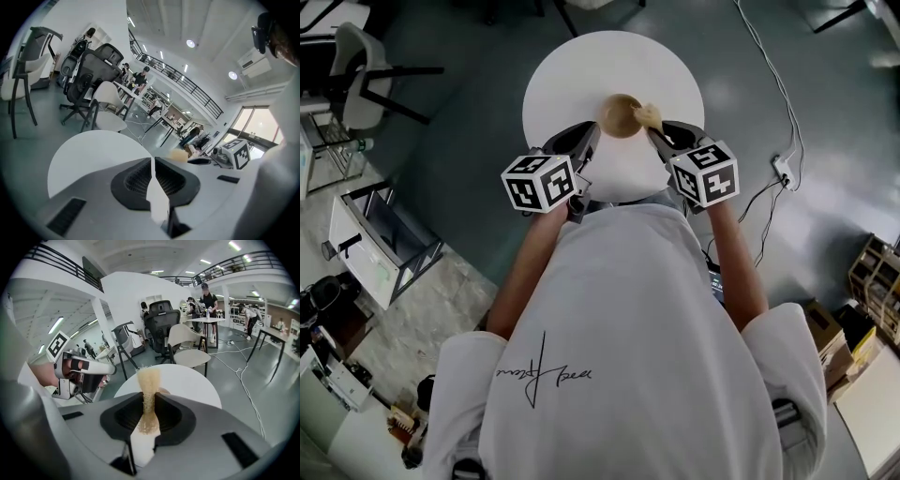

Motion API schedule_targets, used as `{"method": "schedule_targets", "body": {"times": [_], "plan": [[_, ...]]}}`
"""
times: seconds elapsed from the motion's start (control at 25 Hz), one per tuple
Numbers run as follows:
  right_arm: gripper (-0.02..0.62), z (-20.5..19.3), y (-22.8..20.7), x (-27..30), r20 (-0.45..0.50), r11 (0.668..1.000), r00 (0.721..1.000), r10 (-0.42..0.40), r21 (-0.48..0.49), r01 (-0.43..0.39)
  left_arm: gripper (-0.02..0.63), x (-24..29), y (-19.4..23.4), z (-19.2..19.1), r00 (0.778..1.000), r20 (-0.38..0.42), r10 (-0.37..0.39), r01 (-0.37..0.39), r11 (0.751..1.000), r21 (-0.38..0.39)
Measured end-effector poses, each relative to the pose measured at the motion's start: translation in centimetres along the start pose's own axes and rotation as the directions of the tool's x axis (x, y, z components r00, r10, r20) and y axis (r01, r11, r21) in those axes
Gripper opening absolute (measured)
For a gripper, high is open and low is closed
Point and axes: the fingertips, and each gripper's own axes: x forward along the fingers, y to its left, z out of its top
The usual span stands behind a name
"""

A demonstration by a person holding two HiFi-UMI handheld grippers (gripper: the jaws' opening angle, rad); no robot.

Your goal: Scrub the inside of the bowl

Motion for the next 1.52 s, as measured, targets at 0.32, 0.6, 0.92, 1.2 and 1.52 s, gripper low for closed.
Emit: {"method": "schedule_targets", "body": {"times": [0.32,0.6,0.92,1.2,1.52], "plan": [[0.084,2.8,1.3,-2.0,0.096,0.996,0.995,0.019,0.087,-0.027,0.006,-1.6,-0.6,1.8,0.999,0.027,-0.017,0.015,0.997,0.077],[0.083,4.1,2.5,-4.0,0.153,0.994,0.988,-0.018,0.113,0.001,0.005,-4.6,-1.0,4.7,0.987,0.16,0.026,-0.045,0.992,0.121],[0.08,5.9,2.9,-5.9,0.247,0.99,0.965,-0.089,0.127,0.059,0.005,-6.6,-3.3,6.1,0.983,0.18,-0.044,0.021,0.991,0.132],[0.078,7.0,3.7,-7.9,0.295,0.994,0.951,-0.09,0.088,0.067,0.005,-7.9,-6.7,7.3,0.967,0.227,-0.112,0.062,0.974,0.216],[0.077,7.5,3.6,-10.6,0.342,0.992,0.931,-0.128,0.055,0.116,0.005,-8.7,-8.4,6.7,0.951,0.248,-0.182,0.129,0.968,0.213]]}}
